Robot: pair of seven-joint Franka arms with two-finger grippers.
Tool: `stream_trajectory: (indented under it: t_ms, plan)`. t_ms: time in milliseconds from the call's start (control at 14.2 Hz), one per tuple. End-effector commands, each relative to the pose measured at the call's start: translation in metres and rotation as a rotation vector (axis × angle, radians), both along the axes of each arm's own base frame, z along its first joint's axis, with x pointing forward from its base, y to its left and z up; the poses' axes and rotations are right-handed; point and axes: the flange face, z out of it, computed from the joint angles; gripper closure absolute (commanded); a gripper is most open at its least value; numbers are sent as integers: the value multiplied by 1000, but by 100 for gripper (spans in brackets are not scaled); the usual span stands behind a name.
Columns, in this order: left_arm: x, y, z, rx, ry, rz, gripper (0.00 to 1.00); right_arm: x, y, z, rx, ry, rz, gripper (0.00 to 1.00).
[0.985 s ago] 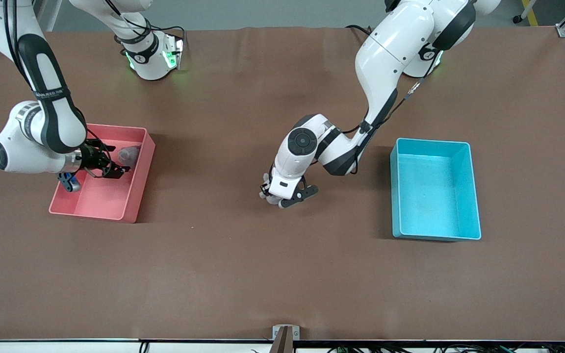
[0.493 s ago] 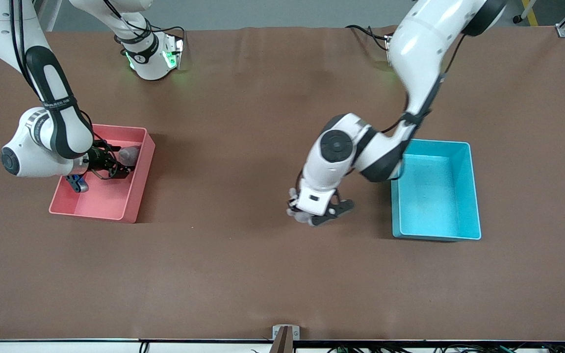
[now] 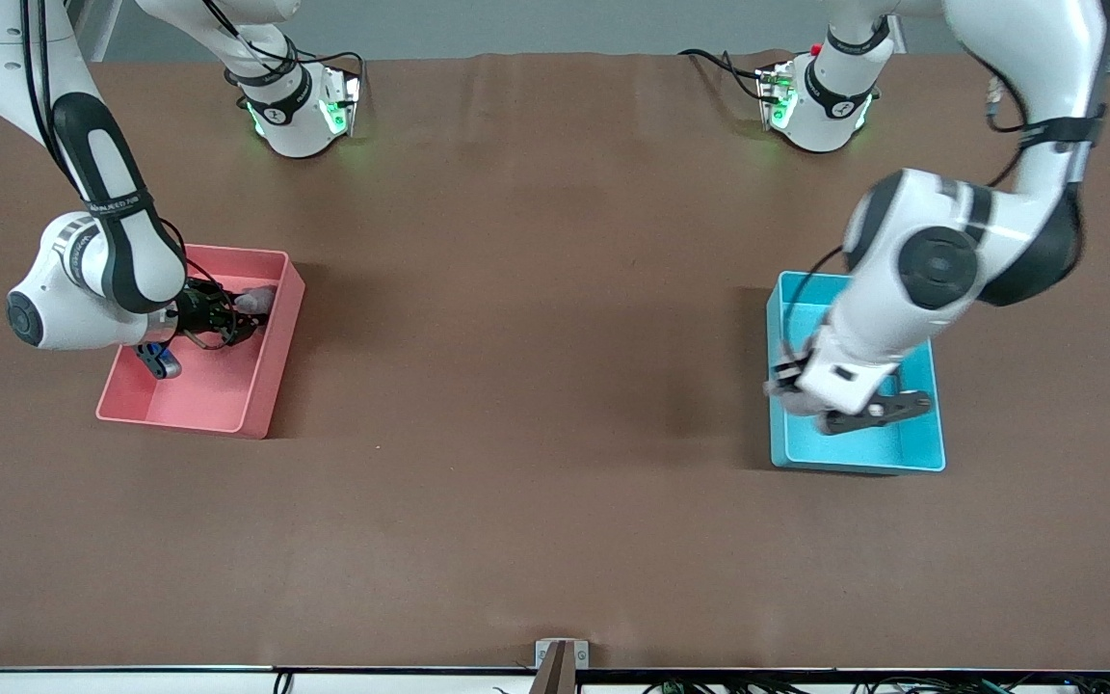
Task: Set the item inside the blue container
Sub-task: 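Carry the plush to the cyan tray while the right gripper reaches the pink tray, then open the left gripper over the cyan tray while the right gripper grasps another plush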
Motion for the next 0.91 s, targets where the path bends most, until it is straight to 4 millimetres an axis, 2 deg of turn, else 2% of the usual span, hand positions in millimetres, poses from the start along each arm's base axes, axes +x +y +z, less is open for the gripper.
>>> stream_trajectory:
  t_ms: [0,141,211,281,352,422,563,633,774,844]
  plan:
    - [-15,52,-34,18,65,-14,98,-3,-1,-3,28,-1,2,90]
    - [-14,72,-72,13,126,13,90,3,-4,4,26,-19,8,94]
    - [-13,74,-87,6,144,21,74,7,-6,11,29,-29,25,94]
    - [-12,77,-94,4,150,23,55,20,-9,27,38,-38,53,94]
    - [-11,86,-99,4,158,38,10,35,-17,50,30,-26,91,94]
    - [-11,93,-98,3,158,50,0,48,-25,75,8,-12,127,94]
    - [-10,95,-86,7,151,58,0,72,-28,123,-31,-10,191,94]
    - [-8,94,-69,11,135,59,0,79,-26,140,-50,-6,212,94]
    - [8,89,-28,15,110,58,0,88,-9,162,-72,15,198,94]
    - [14,84,-6,21,123,54,0,92,15,171,-95,24,188,94]
